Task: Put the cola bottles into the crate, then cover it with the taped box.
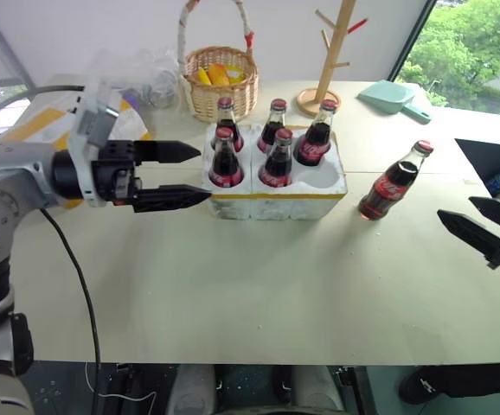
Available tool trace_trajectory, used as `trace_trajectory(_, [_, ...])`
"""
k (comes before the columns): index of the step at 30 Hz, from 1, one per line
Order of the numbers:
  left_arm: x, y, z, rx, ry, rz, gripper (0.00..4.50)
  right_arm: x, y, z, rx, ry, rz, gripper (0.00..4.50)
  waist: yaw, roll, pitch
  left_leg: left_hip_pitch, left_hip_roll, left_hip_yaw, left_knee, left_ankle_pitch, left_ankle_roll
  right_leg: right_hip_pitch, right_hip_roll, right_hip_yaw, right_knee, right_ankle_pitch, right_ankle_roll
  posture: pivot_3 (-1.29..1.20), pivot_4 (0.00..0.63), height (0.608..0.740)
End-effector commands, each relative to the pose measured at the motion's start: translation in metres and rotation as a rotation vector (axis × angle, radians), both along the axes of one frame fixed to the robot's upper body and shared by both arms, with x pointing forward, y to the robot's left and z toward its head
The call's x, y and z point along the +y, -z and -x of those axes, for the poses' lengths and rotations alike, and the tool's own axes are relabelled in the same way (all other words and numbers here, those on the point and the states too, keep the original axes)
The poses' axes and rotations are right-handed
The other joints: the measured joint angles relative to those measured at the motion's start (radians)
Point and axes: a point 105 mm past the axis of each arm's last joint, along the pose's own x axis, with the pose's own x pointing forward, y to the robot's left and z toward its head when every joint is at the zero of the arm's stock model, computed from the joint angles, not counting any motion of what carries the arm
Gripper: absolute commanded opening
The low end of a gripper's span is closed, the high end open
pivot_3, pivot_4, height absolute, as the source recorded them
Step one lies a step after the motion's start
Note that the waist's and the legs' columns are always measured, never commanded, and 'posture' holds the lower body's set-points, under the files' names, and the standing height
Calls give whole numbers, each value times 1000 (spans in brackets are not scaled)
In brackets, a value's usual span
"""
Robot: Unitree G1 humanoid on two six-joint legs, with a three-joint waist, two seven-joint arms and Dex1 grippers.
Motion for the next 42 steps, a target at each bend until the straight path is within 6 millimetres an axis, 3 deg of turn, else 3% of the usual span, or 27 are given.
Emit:
trace_trajectory(1, [-3, -8, 1, -52, 14, 1, 4484, -1, 9, -16, -31, 64, -10, 4500, 1, 0, 0, 0, 0, 0, 0, 0, 0, 0, 0, 0, 0, 0, 0, 0, 150, 740])
trace_trajectory(8, [-2, -9, 2, -60, -4, -4, 4484, 0, 32, -44, -24, 119, -67, 4500, 4, 1, 1, 0, 0, 0, 0, 1, -2, 0, 0, 0, 0, 0, 0, 0, 150, 740])
trace_trajectory(18, [-1, -11, 5, -65, -19, -11, 4484, 21, 34, -72, -45, 40, -62, 4500, 2, 1, 1, 0, 0, 0, 0, 3, -4, 0, 0, 0, 0, 0, 0, 0, 150, 740])
trace_trajectory(28, [-5, -9, 4, -72, -19, -19, 4484, 27, 36, -108, -51, 32, -75, 4500, 0, 1, 1, 0, 0, 1, 0, 3, -5, 0, 0, 0, 0, 0, 0, 0, 150, 740])
trace_trajectory(31, [-6, -10, 4, -78, -18, -20, 4500, 30, 32, -112, -68, 19, -100, 3681, 0, 2, 1, 0, 0, 1, 0, 3, -5, 0, 0, 0, 0, 0, 0, 0, 150, 740])
trace_trajectory(33, [-6, -11, 4, -82, -19, -20, 4500, 33, 28, -111, -83, -2, -90, 2825, -2, 2, 1, -1, 0, 2, 0, 3, -5, -1, 0, 0, 0, 0, 0, 0, 150, 740])
trace_trajectory(37, [-5, -13, 5, -85, -25, -18, 4500, 35, 8, -107, -142, -14, -55, 2822, -5, 4, 2, -1, 0, 2, -1, 3, -6, -1, 0, 0, 0, 0, 0, 0, 150, 740])
trace_trajectory(42, [-4, -11, 5, -81, -33, -19, 4500, 43, -56, -100, -312, -72, -64, 2822, -14, 12, 7, -2, 0, 2, -1, 3, -6, -2, 0, 0, 1, 0, 0, 0, 150, 740])
